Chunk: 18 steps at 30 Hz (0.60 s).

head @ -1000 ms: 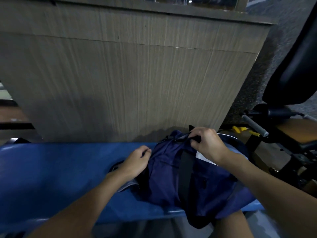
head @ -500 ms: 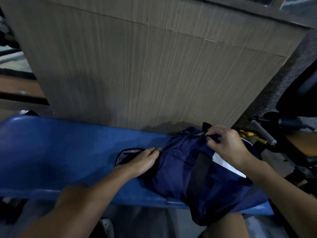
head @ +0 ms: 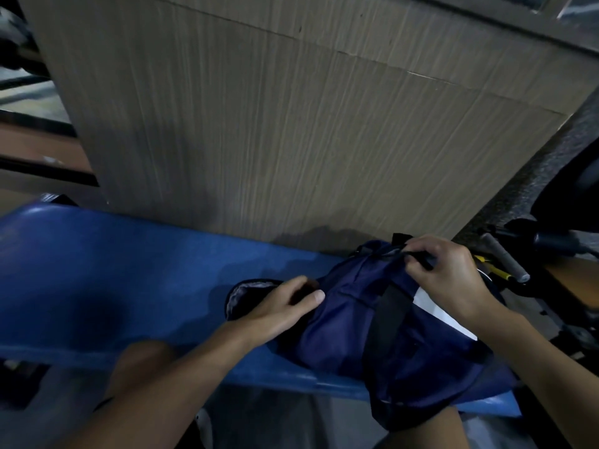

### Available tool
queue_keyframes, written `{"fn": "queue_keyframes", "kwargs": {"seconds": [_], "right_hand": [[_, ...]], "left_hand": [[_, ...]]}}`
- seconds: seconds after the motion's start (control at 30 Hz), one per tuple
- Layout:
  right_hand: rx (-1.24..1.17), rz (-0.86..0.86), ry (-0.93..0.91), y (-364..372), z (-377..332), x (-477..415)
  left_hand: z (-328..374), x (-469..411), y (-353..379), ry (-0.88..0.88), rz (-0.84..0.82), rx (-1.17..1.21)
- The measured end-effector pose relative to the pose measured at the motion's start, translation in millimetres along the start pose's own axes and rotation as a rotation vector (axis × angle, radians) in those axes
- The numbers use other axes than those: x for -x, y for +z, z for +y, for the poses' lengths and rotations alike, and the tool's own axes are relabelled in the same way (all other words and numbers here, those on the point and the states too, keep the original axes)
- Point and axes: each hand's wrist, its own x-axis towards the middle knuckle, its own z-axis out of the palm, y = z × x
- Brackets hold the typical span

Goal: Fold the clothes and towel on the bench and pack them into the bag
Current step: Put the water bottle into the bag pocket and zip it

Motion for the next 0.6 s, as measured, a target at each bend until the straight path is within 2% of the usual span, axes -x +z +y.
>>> {"fn": "queue_keyframes", "kwargs": {"seconds": [0.17,0.6], "right_hand": [[-0.001,-0.010,-0.048,3,-4,-2],[0.021,-0.062,-0.073,6,-16,-1]], "left_hand": [[7,2,10,0.163,0.038,0.030],[-1,9,17,0.157,-0.039,-0.055]]}}
